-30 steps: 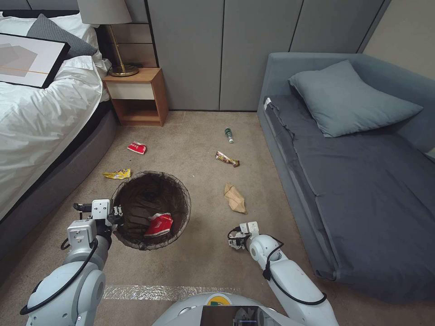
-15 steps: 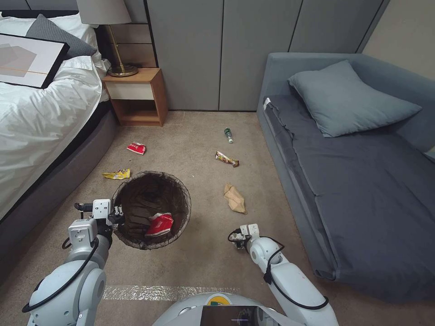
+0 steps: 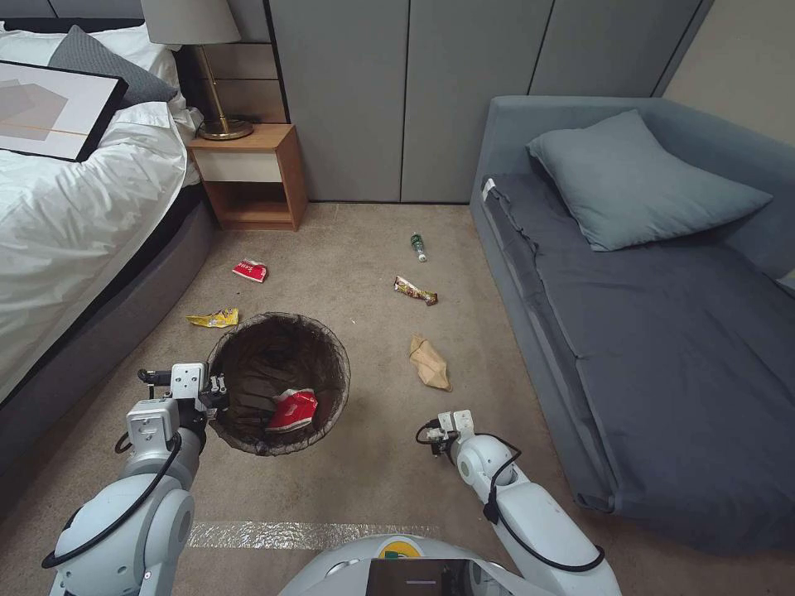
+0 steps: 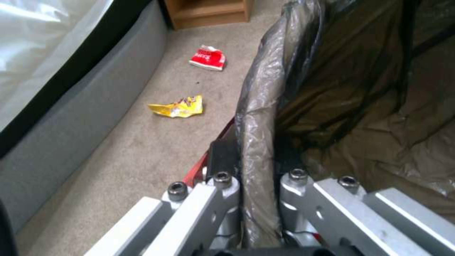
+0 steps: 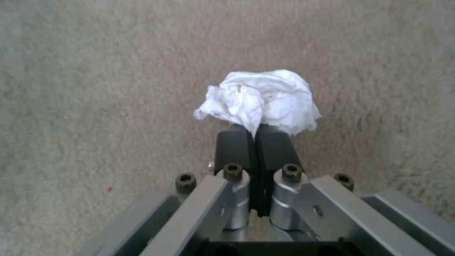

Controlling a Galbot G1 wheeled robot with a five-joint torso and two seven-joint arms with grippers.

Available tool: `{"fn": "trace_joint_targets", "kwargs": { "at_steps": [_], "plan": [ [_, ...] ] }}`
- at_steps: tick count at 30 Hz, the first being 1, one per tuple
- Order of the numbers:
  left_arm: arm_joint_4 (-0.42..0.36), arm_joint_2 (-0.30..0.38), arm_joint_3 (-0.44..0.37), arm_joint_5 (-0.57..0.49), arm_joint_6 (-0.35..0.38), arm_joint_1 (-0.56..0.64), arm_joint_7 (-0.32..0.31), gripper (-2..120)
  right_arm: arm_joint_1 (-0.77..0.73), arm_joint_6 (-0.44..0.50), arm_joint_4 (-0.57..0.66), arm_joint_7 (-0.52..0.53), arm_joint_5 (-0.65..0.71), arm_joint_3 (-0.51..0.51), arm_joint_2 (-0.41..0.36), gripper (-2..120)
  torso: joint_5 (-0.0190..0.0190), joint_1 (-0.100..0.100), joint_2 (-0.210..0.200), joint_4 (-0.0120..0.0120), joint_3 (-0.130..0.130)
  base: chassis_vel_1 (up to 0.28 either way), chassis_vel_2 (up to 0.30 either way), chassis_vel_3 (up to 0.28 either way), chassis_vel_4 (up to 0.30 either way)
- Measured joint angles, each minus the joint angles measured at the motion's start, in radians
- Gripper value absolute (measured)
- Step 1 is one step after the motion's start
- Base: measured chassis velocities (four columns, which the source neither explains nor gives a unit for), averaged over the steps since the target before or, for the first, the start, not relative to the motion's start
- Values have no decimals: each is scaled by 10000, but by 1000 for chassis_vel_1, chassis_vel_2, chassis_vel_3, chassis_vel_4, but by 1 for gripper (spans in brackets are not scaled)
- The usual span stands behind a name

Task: Pick up the trash bin, then pick up the garbage from the floor and place it into the trash bin.

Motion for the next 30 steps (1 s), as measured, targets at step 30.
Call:
{"fn": "trace_joint_targets", "kwargs": {
  "at_steps": [30],
  "plan": [
    [140, -92, 68, 229, 0, -38, -88, 4, 238, -91, 9225, 1243, 5462, 1658, -4003, 0, 0, 0, 0, 1, 0, 0, 0, 0, 0]
  ]
}}
